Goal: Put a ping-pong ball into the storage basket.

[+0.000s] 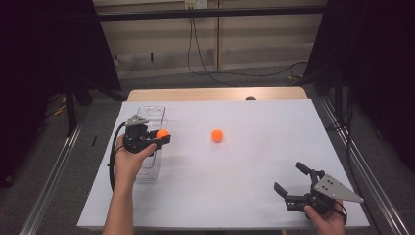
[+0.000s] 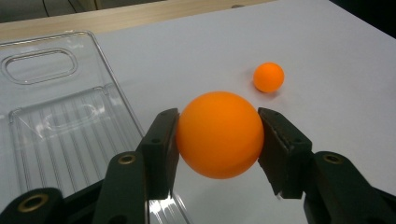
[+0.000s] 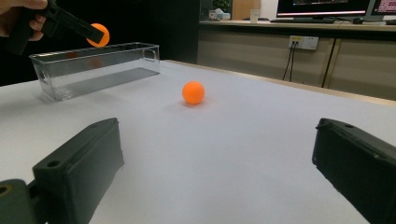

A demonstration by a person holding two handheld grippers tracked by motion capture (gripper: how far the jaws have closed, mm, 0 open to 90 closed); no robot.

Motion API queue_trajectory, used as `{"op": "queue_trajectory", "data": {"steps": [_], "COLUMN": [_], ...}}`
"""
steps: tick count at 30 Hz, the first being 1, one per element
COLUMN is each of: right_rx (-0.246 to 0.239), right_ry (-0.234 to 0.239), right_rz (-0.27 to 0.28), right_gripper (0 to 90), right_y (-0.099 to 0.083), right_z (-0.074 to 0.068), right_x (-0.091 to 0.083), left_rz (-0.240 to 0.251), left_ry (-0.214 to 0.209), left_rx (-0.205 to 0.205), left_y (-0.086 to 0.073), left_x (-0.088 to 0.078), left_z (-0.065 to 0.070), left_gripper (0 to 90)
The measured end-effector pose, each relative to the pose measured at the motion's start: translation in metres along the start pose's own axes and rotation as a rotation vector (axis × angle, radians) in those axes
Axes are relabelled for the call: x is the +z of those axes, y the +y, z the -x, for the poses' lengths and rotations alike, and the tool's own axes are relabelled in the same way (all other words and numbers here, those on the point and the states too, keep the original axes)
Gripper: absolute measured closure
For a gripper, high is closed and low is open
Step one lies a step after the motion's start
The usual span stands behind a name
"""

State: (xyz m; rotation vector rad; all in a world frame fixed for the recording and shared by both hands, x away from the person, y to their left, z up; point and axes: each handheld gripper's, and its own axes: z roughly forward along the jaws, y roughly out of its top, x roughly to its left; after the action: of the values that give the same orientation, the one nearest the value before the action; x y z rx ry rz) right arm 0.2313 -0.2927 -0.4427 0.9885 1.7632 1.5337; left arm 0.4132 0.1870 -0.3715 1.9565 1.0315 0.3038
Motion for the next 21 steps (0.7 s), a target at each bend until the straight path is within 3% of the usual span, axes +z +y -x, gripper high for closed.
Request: {"op": "queue_trajectory", "data": {"steps": [21], "right_rx": [0.002], "right_ry": [0.0], "right_rz": [0.003], "right_gripper": [1.2], "right_y": [0.0002], "right_z": [0.0], "right_x": [-0.0001], "left_rz": [0.009], "left_ry": [0.023], "left_rx": [-0.013], "left_y": [-0.0005], "left_x": [-0.0071], "left_z": [-0.0062], "left_gripper": [50.5]}}
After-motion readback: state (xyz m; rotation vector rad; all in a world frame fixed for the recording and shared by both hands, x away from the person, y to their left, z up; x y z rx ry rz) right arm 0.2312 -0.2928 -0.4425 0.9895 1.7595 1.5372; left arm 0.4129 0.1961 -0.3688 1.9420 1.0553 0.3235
